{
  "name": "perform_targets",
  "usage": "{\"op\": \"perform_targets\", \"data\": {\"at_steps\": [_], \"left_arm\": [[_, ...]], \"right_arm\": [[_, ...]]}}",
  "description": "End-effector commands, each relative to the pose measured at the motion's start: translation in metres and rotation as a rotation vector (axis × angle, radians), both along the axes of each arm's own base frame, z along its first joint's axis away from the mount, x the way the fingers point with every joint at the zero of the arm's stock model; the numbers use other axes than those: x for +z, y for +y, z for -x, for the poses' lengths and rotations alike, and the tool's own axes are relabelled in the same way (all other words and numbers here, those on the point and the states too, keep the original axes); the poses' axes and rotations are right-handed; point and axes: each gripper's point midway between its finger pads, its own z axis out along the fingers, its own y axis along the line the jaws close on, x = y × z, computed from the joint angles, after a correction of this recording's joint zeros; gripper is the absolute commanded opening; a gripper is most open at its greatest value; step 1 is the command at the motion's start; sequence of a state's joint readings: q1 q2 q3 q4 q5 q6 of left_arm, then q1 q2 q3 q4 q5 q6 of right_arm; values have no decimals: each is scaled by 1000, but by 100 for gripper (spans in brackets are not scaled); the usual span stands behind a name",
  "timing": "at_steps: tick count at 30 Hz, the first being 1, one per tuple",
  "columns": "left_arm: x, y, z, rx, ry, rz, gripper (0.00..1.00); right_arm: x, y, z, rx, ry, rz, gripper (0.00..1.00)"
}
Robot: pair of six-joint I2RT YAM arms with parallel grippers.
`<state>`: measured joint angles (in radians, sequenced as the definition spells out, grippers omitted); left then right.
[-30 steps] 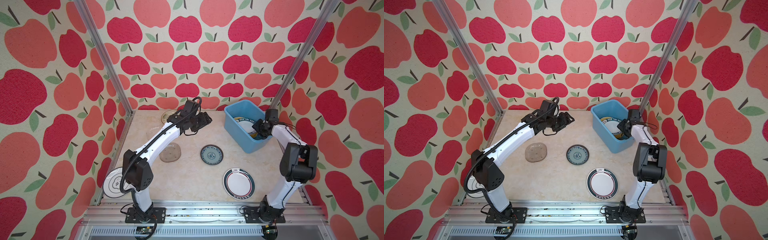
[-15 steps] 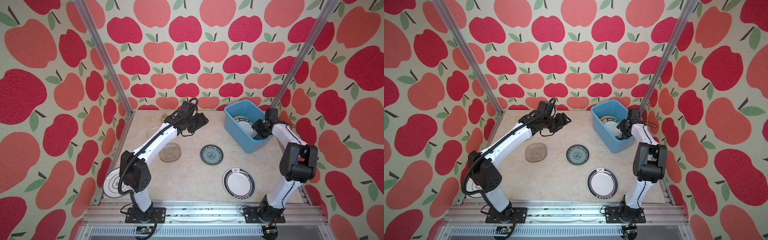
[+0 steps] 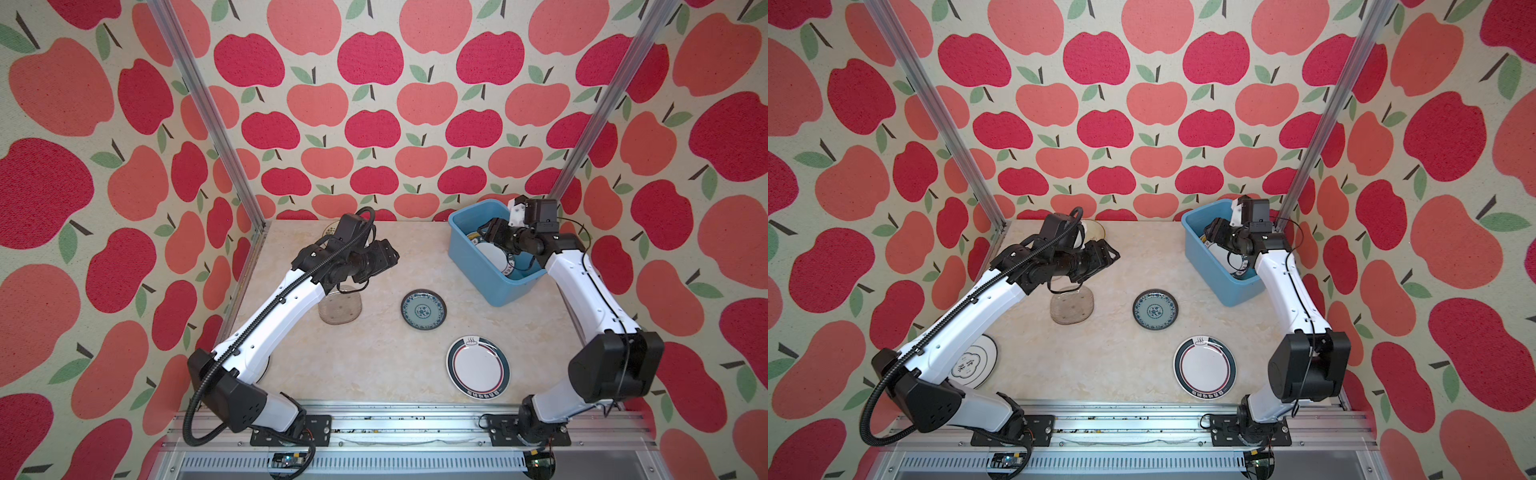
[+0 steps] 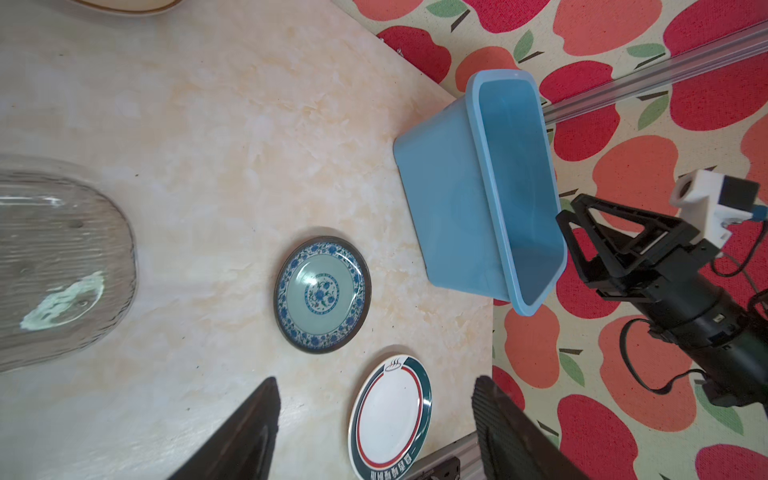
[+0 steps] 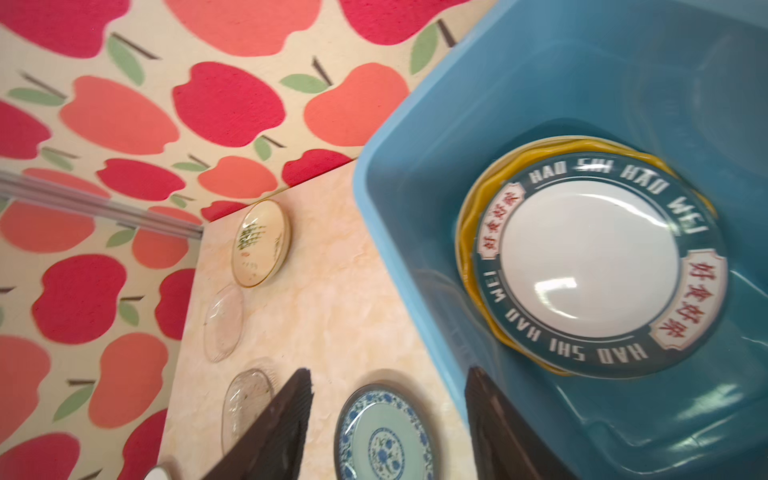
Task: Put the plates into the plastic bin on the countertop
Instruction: 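Open the right gripper and move it toward the white dark-rimmed plate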
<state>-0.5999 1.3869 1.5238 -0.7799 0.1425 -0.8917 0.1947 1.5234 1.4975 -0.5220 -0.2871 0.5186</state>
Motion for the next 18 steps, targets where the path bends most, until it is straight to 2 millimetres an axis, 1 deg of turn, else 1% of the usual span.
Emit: {"op": "perform_targets", "data": {"at_steps": [1,4,6,8,11,13,15,18], "left_arm": [[-15,48,36,107,68,-105,76],[-23,88,69,188,115,-161,76],[-32,122,94,265,164,-203,76],[-39,151,116,336,207,-231,76],[-46,189,144,438,257,-254,77],[-49,206,158,485,285,-259,78],[-57,220,167,520,339,-264,79],[-73,232,168,566,425,-215,80]], "right_arm": [[-5,46,42,190,55,-45,62],[-6,90,69,294,73,-107,62],[-14,128,88,365,99,-161,62],[-22,164,105,423,123,-199,61],[-33,222,129,522,152,-215,61],[-38,257,142,579,172,-238,60],[-46,294,155,633,206,-277,60],[-60,339,176,712,249,-307,60]]}}
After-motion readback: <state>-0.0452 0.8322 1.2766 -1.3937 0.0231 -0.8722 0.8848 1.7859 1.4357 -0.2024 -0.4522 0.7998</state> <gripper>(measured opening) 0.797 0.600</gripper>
